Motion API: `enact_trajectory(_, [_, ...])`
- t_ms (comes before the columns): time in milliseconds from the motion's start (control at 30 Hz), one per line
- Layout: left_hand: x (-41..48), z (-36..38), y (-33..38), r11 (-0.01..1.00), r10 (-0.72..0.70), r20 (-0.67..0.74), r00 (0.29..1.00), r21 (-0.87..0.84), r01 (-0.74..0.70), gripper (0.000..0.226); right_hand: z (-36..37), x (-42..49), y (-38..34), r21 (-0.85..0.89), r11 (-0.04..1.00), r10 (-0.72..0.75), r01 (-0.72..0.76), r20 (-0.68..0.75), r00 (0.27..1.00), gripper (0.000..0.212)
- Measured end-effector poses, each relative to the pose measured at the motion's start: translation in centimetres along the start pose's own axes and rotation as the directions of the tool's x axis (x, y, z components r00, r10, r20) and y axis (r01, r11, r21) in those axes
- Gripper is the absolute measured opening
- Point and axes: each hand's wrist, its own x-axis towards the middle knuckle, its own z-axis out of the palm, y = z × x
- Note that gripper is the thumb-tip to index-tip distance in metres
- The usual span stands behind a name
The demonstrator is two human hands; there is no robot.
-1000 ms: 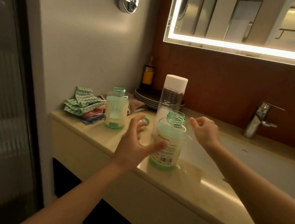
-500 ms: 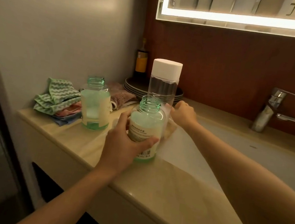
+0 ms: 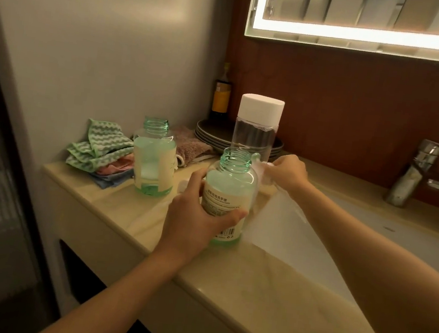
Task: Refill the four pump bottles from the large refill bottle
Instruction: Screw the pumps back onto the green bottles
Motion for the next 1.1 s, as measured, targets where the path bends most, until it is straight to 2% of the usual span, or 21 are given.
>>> enact_trajectory(233, [-0.5, 0.0, 0.9, 0.999, -0.001, 0.018, 1.000, 0.053, 0.000, 0.076, -6.1, -7.2, -1.7, 0.278, 0.958, -0.029, 0.073, -0.160, 0.987, 0.036])
enact_trajectory(333, [-1.3, 0.2, 1.6, 0.998, -0.010, 0.050, 0.999, 0.070, 0.006, 0.075, -8.0, -10.7, -3.5, 0.458, 0.872, -0.048, 0.170, -0.267, 0.963, 0.036])
enact_trajectory(500, [-3.3, 1.0, 2.9, 0.997, 0.046, 0.089, 0.995, 0.053, -0.051, 0.079, -9.5, -13.7, -7.1, 0.573, 0.753, -0.107, 0.323, -0.378, 0.920, 0.030])
enact_trajectory(667, [-4.6, 0.9, 3.5, 0.997, 0.046, 0.101, 0.994, 0.058, -0.052, 0.086, -10.7, -14.8, -10.1, 0.591, 0.671, -0.116, 0.448, -0.513, 0.851, 0.036])
enact_trajectory(833, [-5.0, 0.7, 3.7, 0.997, 0.042, 0.105, 0.994, 0.064, -0.049, 0.093, -10.8, -15.2, -11.1, 0.604, 0.613, -0.117, 0.509, -0.568, 0.815, 0.028])
enact_trajectory(967, [-5.1, 0.6, 3.9, 0.996, 0.045, 0.101, 0.994, 0.075, -0.052, 0.093, -9.4, -16.3, -10.3, 0.498, 0.676, -0.234, 0.543, -0.554, 0.799, 0.027])
enact_trajectory(1100, [-5.1, 0.7, 4.0, 0.997, 0.029, 0.114, 0.993, 0.070, -0.037, 0.083, -6.3, -17.9, -7.1, 0.377, 0.738, -0.388, 0.560, -0.443, 0.808, 0.026])
